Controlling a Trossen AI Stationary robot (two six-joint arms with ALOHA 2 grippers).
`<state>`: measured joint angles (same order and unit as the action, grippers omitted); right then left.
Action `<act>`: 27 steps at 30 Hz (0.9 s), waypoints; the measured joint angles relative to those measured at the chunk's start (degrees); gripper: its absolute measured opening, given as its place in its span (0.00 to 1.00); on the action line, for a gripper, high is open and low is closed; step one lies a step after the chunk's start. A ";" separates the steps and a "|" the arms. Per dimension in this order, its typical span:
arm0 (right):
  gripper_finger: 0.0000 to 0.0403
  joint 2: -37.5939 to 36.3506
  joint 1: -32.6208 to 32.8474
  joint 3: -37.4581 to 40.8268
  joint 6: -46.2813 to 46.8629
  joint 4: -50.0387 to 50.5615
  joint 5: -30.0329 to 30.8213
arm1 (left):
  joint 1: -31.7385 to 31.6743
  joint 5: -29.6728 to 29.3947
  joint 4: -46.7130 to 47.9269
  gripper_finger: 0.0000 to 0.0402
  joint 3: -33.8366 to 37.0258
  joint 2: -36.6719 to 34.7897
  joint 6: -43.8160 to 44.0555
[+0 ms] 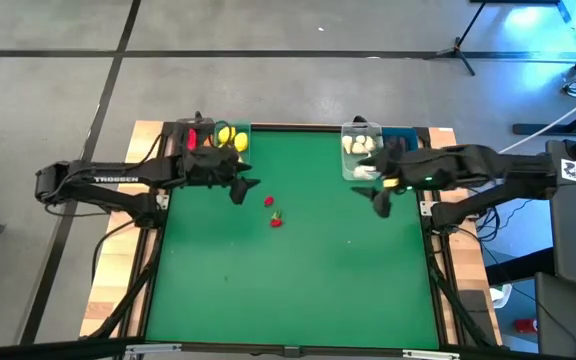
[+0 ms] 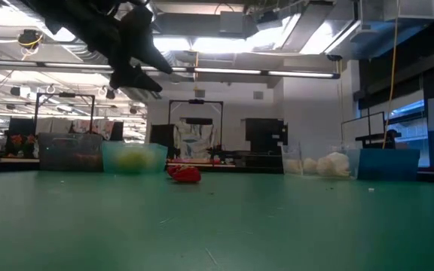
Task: Sort produce into baskets
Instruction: Put the top red pepper into the black bin
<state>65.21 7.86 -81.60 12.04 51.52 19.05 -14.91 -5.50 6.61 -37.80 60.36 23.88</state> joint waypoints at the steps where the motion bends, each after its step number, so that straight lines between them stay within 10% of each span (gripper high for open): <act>1: 0.82 -1.70 0.00 1.11 1.34 0.85 0.97 | 1.23 -1.08 0.27 0.74 0.00 0.16 0.02; 17: 0.82 -25.55 -0.02 28.95 0.71 -32.65 4.08 | 7.53 -6.07 -2.78 0.75 0.00 0.87 -1.86; 27: 0.82 -27.39 -0.02 32.63 4.06 -32.00 8.45 | 6.82 -11.80 -4.72 0.75 0.00 10.62 -8.32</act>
<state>37.82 7.84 -48.97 16.10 19.53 27.51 -8.10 -17.30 1.89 -37.80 70.98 15.56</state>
